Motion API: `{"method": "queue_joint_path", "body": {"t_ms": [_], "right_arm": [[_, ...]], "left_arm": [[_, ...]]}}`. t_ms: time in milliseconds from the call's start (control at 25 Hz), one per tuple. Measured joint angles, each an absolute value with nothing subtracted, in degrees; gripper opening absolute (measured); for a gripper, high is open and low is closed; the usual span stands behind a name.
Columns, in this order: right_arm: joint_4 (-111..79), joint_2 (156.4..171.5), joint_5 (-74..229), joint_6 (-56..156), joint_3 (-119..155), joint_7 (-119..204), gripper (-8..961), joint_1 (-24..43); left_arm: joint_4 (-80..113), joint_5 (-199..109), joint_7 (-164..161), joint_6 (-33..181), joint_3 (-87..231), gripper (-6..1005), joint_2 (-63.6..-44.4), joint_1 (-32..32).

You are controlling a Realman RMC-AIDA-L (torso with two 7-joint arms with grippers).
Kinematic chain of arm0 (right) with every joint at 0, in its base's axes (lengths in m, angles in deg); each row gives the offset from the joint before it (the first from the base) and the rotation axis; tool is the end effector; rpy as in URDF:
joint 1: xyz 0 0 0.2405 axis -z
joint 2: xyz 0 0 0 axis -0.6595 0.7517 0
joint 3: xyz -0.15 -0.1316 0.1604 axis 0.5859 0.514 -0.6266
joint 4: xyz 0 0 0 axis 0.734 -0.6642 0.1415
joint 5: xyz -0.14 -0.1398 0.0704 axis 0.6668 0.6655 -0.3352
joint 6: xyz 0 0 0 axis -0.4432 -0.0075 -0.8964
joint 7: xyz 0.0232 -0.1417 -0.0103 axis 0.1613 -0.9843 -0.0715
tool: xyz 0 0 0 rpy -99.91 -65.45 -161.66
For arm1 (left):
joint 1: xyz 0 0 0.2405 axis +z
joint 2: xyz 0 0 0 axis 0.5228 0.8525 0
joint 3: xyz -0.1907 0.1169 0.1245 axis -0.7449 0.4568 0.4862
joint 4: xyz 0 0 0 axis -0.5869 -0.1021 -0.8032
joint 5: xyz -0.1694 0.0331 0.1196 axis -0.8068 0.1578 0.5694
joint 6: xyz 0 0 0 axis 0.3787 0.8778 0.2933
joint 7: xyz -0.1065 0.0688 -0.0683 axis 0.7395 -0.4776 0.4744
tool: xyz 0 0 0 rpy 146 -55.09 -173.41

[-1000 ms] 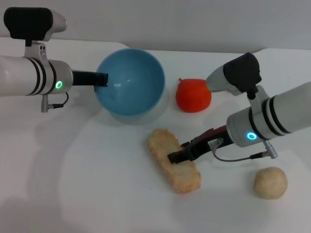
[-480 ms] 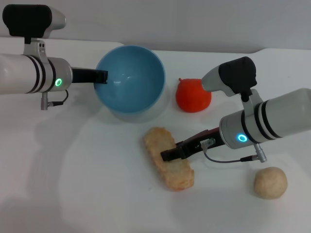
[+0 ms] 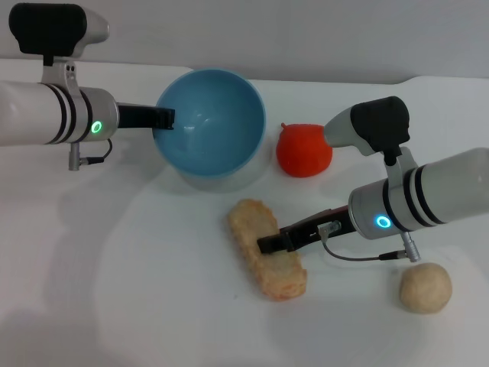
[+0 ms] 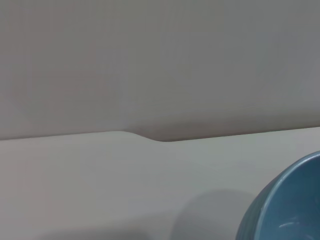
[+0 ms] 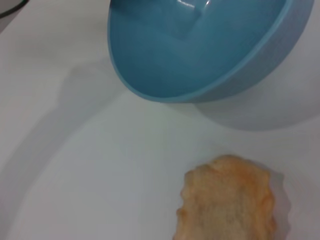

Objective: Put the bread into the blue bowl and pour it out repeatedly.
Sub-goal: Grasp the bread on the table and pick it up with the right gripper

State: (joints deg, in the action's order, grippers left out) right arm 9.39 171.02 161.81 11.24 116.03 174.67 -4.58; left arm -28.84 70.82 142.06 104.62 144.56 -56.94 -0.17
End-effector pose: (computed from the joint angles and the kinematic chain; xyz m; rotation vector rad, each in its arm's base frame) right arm 0.2015 0.3541 -0.1433 -2.6622 1.2882 -0.0414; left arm -0.2674 0.4115 -0.0242 -2.0868 -1.2182 -0.1635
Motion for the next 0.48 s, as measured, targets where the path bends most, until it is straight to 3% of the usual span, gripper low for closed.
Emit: {"method": "queue_joint_path", "body": {"t_ms": [240,480], "right_arm": [[9.34,170.93,160.55,11.03,116.06,174.67,471,-3.77],[9.36,170.65,160.54,8.25,115.85,174.67,409,-3.29]], "left_arm": [[-29.3,70.81,142.23,104.81,145.08,0,-57.03,-0.22],[-29.36,70.65,142.3,104.99,146.13,0,-57.15,-0.54]]}}
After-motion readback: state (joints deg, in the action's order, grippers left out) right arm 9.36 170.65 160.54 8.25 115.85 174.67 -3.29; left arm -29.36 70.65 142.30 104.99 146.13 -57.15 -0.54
